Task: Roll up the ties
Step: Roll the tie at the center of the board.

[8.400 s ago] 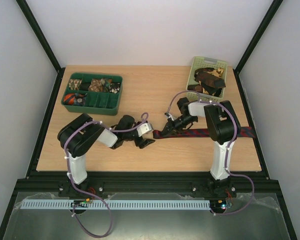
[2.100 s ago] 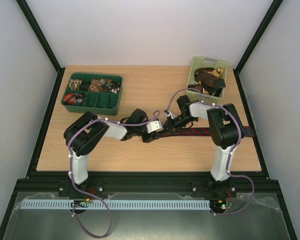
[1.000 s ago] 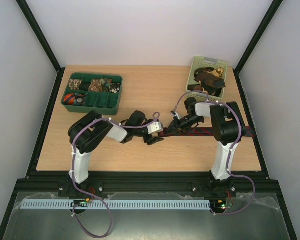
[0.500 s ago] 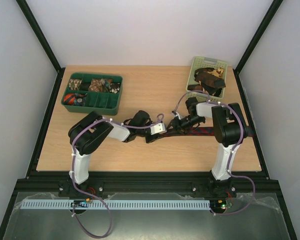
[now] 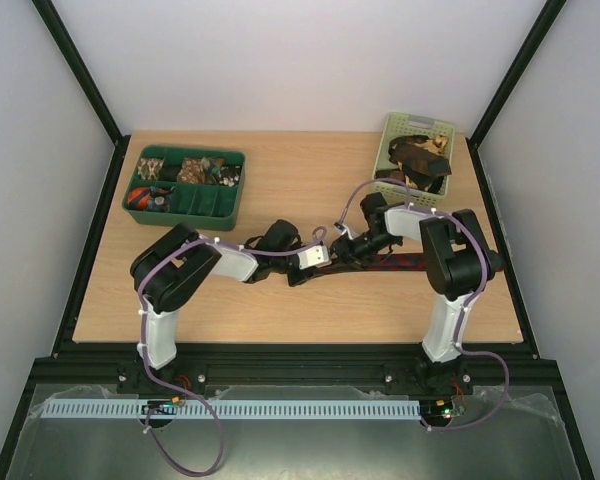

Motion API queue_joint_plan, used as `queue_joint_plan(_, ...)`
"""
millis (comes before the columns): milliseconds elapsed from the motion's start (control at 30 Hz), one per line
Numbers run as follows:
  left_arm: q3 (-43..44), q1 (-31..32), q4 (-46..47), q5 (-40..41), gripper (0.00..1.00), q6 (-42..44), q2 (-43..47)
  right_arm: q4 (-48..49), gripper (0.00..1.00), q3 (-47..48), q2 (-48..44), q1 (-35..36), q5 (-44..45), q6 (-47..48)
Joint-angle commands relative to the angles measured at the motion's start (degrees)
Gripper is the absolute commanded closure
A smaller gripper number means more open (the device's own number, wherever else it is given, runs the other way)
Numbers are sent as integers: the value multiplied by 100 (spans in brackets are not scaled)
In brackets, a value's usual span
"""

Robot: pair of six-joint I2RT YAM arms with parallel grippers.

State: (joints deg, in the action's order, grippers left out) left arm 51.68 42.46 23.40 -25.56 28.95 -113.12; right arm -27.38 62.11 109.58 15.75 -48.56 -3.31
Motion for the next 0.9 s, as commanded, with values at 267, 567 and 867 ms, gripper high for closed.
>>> queue_joint_plan(267, -358, -83, -1278, 358, 61, 163, -224, 46, 99, -9, 233, 47, 474, -97)
queue_joint_plan(567, -719, -404, -285, -400, 28, -115, 184, -163, 99, -102, 769, -267, 449, 18)
queue_joint_plan(867, -930, -215, 1062, -332, 23, -93, -62, -403, 99, 66, 1154, -379, 325, 106)
